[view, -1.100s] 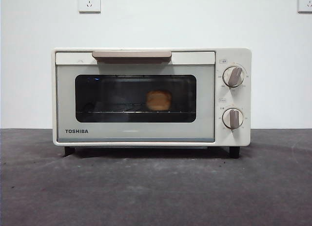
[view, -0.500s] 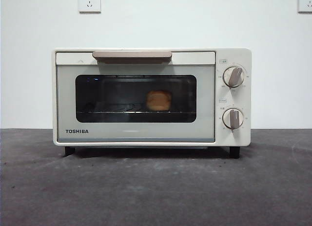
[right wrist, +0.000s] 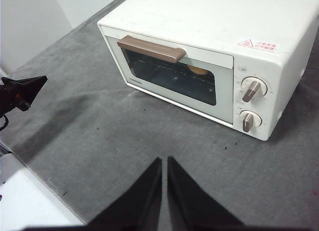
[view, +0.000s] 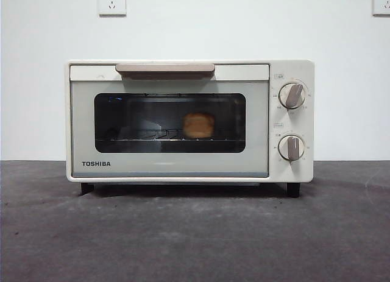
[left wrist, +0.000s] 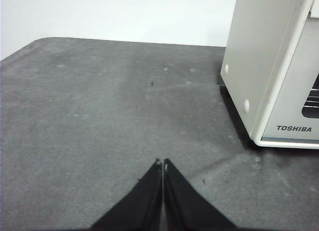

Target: The left arm flap open the oven, the right arm pick bread and place it into oven, the left arm flap close the oven

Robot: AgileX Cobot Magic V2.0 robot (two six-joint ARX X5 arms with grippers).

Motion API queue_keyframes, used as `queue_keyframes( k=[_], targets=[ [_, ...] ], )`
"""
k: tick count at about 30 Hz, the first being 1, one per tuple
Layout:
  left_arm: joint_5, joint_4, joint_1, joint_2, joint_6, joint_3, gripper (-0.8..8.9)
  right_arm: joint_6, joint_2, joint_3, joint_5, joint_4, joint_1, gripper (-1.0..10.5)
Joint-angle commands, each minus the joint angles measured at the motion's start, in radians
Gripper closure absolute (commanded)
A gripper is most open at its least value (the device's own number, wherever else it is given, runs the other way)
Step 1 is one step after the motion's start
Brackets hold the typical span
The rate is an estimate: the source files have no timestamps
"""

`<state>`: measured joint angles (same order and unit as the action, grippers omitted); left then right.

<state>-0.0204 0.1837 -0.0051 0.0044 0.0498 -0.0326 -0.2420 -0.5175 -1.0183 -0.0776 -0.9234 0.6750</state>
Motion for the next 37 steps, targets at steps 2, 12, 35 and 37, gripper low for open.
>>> queue_keyframes(
  k=[2, 12, 35, 37],
  targets=[
    [0.001, 0.006, -0.002, -0.001, -0.011, 0.021, 8.04, 0.008, -0.003, -0.018, 0.000, 0.010, 0.008, 9.3],
    [0.001, 0.006, -0.002, -0.001, -0.011, 0.021, 8.04, 0.008, -0.003, -0.018, 0.000, 0.012, 0.009, 9.3],
    [0.001, 0.006, -0.002, -0.001, -0.011, 0.021, 8.04, 0.262, 0.489, 0.906, -0.079, 0.826, -0.668, 9.3],
    [0.001, 0.006, -0.002, -0.001, -0.011, 0.021, 8.04, 0.261, 0.506, 0.948, -0.076, 0.826, -0.684, 9.3]
  ],
)
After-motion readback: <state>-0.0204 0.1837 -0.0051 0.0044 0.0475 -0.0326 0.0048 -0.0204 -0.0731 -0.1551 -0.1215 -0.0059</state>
